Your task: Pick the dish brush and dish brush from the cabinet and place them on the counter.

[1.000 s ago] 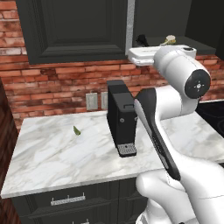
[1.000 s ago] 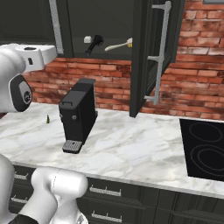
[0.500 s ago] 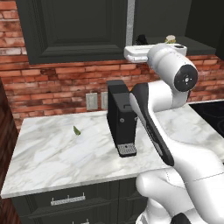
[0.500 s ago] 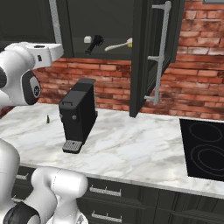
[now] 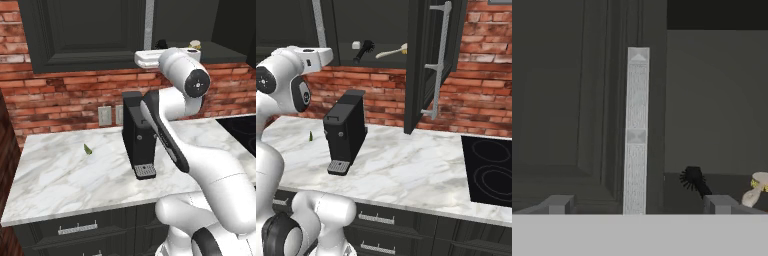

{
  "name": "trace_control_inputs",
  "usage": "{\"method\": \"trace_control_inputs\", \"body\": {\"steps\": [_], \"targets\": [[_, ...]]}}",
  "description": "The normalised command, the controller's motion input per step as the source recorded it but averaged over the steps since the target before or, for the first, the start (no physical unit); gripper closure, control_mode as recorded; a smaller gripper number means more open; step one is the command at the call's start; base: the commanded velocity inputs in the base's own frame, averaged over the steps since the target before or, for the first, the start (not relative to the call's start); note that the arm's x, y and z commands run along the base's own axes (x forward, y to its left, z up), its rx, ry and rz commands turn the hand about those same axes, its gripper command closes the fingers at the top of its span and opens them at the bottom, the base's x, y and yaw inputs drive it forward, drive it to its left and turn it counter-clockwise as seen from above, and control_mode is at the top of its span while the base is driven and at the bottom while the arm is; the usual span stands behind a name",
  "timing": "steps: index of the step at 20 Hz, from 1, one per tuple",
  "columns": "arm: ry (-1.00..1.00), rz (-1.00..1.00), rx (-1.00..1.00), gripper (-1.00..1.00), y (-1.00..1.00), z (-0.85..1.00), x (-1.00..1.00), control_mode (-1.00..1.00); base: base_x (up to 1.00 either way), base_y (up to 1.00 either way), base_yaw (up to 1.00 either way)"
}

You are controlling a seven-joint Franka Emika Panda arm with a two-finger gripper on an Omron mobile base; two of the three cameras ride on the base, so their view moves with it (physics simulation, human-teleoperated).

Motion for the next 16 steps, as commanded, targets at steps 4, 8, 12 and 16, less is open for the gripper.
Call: {"method": "trace_control_inputs", "body": {"steps": [4, 8, 12, 16], "targets": [[0.01, 0.0, 0.0, -1.0, 0.07, -0.02, 0.33, -1.0, 0.0, 0.0, 0.0], [0.01, 0.0, 0.0, -1.0, 0.01, -0.03, 0.35, -1.0, 0.0, 0.0, 0.0], [0.02, 0.0, 0.0, -1.0, 0.0, -0.01, 0.35, -1.0, 0.0, 0.0, 0.0], [0.02, 0.0, 0.0, -1.0, 0.02, -0.02, 0.34, -1.0, 0.0, 0.0, 0.0]]}}
